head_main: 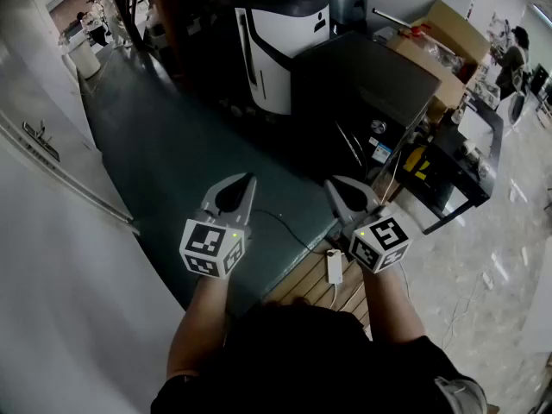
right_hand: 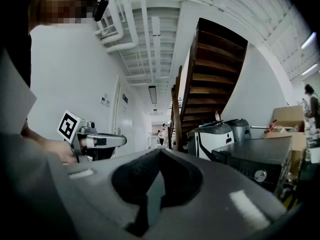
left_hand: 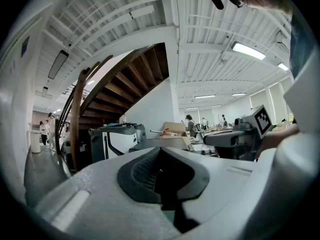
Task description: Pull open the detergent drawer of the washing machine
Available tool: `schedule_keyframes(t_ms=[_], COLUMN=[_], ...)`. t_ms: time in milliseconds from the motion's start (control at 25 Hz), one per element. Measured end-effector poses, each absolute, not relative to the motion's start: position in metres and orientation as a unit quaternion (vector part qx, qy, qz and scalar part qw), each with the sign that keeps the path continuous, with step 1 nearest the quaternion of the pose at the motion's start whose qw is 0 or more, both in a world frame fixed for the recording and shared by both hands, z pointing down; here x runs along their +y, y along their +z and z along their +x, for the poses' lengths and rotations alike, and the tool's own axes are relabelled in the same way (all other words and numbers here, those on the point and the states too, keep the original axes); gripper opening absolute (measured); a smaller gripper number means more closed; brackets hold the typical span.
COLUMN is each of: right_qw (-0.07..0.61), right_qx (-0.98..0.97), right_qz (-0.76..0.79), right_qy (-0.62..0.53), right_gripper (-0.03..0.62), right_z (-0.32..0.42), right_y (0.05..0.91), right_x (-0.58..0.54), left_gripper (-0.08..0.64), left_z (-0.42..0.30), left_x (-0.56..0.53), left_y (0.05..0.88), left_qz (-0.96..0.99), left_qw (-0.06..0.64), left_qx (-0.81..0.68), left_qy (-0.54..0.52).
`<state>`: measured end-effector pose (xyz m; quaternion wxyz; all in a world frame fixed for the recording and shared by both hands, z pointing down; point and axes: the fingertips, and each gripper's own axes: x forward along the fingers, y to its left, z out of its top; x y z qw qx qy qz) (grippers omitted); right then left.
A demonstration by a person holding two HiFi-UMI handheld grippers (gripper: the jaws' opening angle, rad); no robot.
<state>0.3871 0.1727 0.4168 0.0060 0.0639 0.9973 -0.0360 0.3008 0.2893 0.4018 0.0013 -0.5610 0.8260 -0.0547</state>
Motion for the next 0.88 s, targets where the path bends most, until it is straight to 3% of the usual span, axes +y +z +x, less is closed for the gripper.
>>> schedule_keyframes(t_ms=[440, 880], right_qw=[0.003, 0.003], right_qx=[0.997, 0.996], right_qz=[0.072, 0.074], right_qy=[-0.036, -0.055], right_gripper=[0.003, 0.003], right_z=[0.391, 0.420], right_y=[0.418, 0.417], right_x=[0.177, 0.161], left_gripper=[0.009, 0.009], left_z=[0.306, 0.319], left_x=[0.286, 0.261], left_y=[0.410, 0.420], left_qz=[-0.566, -0.551], left_qw=[-0.058, -0.042], left_qx=[0.823, 0.833], left_qy=[-0.013, -0.023])
